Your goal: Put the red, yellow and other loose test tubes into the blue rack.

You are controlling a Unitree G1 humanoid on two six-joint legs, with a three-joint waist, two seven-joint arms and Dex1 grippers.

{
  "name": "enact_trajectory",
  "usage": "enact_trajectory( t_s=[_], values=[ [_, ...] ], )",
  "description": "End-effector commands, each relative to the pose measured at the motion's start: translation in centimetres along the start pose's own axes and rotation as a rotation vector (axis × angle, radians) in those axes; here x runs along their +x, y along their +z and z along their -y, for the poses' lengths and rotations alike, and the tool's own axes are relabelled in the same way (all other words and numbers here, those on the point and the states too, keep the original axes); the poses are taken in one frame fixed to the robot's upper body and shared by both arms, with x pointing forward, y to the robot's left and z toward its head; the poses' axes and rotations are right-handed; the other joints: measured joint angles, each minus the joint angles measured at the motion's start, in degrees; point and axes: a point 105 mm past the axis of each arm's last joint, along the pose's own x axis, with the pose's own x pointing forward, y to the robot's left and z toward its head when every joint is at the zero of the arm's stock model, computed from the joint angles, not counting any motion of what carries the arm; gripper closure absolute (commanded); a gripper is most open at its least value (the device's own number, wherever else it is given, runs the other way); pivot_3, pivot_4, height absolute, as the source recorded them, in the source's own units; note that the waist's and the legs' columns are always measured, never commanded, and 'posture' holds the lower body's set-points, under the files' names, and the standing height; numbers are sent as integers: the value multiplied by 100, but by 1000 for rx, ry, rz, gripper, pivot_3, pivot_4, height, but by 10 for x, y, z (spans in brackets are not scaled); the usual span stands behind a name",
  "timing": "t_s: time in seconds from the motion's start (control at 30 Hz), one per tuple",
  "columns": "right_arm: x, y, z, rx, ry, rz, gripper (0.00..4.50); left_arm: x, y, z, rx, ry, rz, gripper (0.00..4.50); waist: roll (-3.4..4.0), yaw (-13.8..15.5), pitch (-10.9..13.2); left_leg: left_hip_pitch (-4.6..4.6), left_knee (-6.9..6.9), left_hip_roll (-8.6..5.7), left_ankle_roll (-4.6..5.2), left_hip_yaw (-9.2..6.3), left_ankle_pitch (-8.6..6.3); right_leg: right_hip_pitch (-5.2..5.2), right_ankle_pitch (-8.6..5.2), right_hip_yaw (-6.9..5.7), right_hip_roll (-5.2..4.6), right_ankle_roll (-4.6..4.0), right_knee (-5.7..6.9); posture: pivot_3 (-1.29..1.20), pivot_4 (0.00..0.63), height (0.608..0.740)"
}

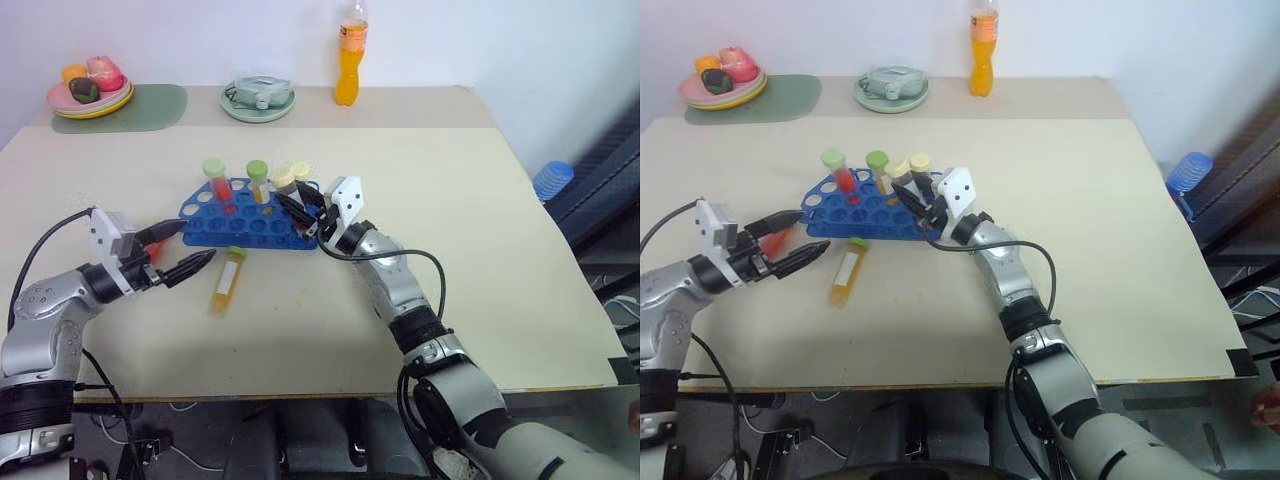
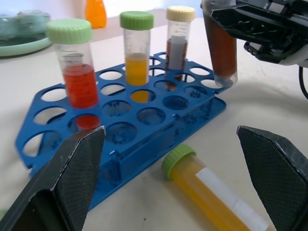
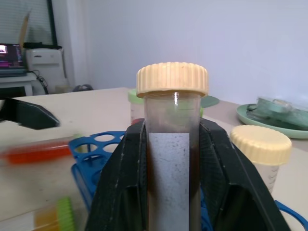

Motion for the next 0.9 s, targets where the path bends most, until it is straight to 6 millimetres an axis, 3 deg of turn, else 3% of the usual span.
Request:
enact_trajectory(
  t_s=[0.03, 0.23, 0.47, 0.9],
  values=[
    [6, 4, 1, -11, -15, 33, 3662, -7, 15, 0, 40, 15, 26, 0, 0, 0, 0, 0, 0, 0, 0, 0, 0, 0, 0, 0, 0, 0, 0, 0, 150, 740],
    [12, 4, -4, -2, 6, 49, 3662, -13, 17, 0, 38, 33, 19, 0, 1, 0, 0, 0, 0, 1, 0, 0, 0, 1, 0, 0, -1, 0, 1, 0, 150, 740],
    [14, -9, -12, 11, 5, 22, 3662, -15, 18, 2, 37, 45, 20, 0, 1, -33, 0, 2, -1, 2, -2, 0, 1, 1, 0, 0, 0, -1, 2, 0, 150, 740],
    [3, -25, -4, 17, -63, 4, 3662, -15, 19, 2, 35, 64, 24, 0, 0, -110, -1, 17, -4, 3, -5, -2, 2, 15, 0, 0, -1, -1, 4, 0, 150, 740]
  ],
)
